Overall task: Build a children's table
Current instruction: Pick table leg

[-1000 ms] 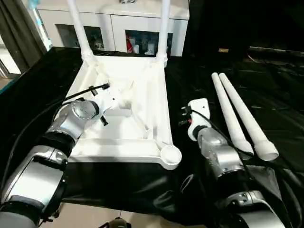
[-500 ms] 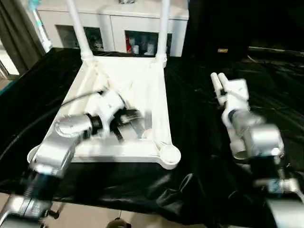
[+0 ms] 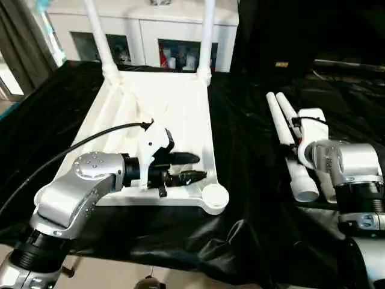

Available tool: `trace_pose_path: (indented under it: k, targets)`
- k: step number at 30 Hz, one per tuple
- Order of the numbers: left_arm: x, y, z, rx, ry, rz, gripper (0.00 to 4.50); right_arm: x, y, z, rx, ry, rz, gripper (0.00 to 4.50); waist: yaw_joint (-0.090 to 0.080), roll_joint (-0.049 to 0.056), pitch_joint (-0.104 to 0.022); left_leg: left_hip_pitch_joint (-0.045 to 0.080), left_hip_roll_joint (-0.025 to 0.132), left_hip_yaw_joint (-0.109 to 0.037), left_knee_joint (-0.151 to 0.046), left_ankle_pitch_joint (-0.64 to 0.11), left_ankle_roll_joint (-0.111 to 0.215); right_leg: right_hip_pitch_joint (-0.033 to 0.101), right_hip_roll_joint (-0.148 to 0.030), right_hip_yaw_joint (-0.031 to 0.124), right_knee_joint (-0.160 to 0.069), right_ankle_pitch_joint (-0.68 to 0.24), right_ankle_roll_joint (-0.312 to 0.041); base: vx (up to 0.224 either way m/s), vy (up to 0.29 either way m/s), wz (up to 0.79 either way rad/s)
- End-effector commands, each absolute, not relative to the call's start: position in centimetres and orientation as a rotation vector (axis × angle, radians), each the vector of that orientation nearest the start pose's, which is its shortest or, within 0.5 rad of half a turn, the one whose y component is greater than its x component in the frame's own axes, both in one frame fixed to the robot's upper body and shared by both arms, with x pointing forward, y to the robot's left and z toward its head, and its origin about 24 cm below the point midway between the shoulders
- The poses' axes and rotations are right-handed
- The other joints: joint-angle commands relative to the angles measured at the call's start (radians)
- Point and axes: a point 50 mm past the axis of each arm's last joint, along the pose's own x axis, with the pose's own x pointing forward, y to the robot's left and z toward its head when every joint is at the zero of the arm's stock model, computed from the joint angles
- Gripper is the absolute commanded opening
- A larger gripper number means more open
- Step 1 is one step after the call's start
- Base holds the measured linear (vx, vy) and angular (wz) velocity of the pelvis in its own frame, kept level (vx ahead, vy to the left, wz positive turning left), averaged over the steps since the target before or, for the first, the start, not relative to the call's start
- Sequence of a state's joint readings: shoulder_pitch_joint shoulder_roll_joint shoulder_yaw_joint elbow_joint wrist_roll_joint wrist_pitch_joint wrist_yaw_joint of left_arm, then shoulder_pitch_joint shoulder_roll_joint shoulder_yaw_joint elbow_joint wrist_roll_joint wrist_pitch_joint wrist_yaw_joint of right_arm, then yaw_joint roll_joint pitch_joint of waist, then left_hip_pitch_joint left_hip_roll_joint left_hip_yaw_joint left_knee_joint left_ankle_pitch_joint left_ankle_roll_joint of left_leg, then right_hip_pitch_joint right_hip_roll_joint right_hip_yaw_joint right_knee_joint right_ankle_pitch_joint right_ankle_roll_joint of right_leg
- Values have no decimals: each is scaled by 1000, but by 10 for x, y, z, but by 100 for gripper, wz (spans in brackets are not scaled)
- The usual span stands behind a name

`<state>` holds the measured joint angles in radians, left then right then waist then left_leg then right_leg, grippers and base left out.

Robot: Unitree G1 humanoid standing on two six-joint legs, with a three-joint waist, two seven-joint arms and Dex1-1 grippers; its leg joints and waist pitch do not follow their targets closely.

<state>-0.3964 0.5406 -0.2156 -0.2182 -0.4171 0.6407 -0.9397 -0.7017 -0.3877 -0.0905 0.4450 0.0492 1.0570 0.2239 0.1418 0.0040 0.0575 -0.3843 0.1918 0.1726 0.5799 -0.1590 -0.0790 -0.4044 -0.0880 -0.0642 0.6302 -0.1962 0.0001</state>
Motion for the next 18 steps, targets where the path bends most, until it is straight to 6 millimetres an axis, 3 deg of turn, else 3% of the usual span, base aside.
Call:
trace_pose_path:
  k: [1, 2, 3, 4, 5, 9, 12, 16, 18]
  targets:
    - [265, 123, 134, 199, 273, -1265, 301, 345, -232, 85, -95, 805, -10, 376, -1, -11, -72, 18, 20, 1, -59, -138, -49, 50, -45, 43, -67, -136, -147, 0, 0, 0]
    - [265, 123, 134, 199, 273, -1266, 301, 345, -232, 85, -94, 806, -9, 381, 0, -12, -71, 16, 20, 0, -60, -142, -50, 50, -45, 42, -68, -144, -147, 0, 0, 0]
    - [263, 124, 134, 197, 283, -1269, 307, 344, -233, 83, -91, 823, -7, 389, 1, -6, -73, 18, 21, 0, -59, -147, -54, 50, -46, 42, -67, -146, -146, 0, 0, 0]
    - [262, 124, 135, 195, 287, -1272, 320, 344, -233, 83, -96, 831, -7, 412, -1, -8, -72, 17, 21, -1, -59, -148, -55, 50, -44, 42, -66, -138, -148, 0, 0, 0]
    - [261, 124, 135, 196, 291, -1275, 320, 343, -234, 82, -108, 848, -7, 412, 0, -2, -72, 17, 20, -1, -58, -150, -57, 50, -43, 42, -65, -135, -150, 0, 0, 0]
    - [263, 123, 134, 228, 289, -1269, 357, 341, -235, 78, -136, 903, -2, 441, -1, -6, -72, 18, 19, -2, -58, -167, -60, 51, -42, 41, -68, -152, -145, 0, 0, 0]
    - [266, 122, 136, 246, 274, -1265, 365, 341, -234, 74, -112, 934, 29, 441, -1, -8, -73, 17, 21, -1, -57, -166, -60, 52, -44, 42, -69, -156, -144, 0, 0, 0]
    - [266, 123, 139, 244, 269, -1268, 373, 341, -232, 68, -89, 971, 58, 404, -1, -24, -72, 14, 21, 1, -55, -145, -49, 53, -45, 42, -67, -154, -151, 0, 0, 0]
    - [266, 123, 140, 244, 267, -1269, 373, 341, -232, 67, -86, 975, 56, 394, 0, -19, -73, 15, 22, 1, -55, -138, -51, 51, -45, 41, -64, -147, -153, 0, 0, 0]
